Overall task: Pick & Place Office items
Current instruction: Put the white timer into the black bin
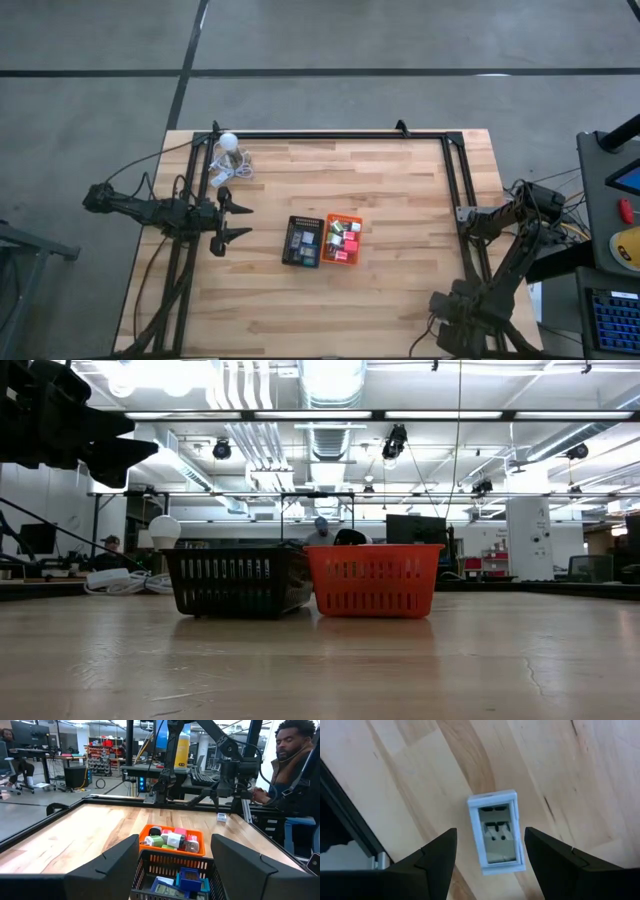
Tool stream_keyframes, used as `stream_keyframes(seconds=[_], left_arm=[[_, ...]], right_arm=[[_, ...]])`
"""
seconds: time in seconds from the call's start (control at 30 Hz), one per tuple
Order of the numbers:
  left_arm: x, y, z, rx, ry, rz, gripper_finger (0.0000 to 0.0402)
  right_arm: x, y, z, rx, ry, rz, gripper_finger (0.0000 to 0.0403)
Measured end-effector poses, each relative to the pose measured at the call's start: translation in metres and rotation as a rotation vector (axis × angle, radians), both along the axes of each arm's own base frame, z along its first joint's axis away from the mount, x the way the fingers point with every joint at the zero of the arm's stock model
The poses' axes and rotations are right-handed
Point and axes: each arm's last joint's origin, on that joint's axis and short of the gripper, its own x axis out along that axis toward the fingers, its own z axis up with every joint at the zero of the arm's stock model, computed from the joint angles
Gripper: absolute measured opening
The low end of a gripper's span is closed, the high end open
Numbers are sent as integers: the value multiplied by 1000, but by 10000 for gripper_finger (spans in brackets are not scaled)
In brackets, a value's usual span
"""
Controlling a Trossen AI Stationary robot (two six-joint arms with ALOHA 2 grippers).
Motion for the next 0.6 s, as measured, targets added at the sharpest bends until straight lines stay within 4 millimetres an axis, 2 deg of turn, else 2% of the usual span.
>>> stream_keyframes(seconds=[0.6], left_arm=[[0,0,0,0,0,0,252]], right_arm=[[-1,-2,-5,-1,-1,-5,228]])
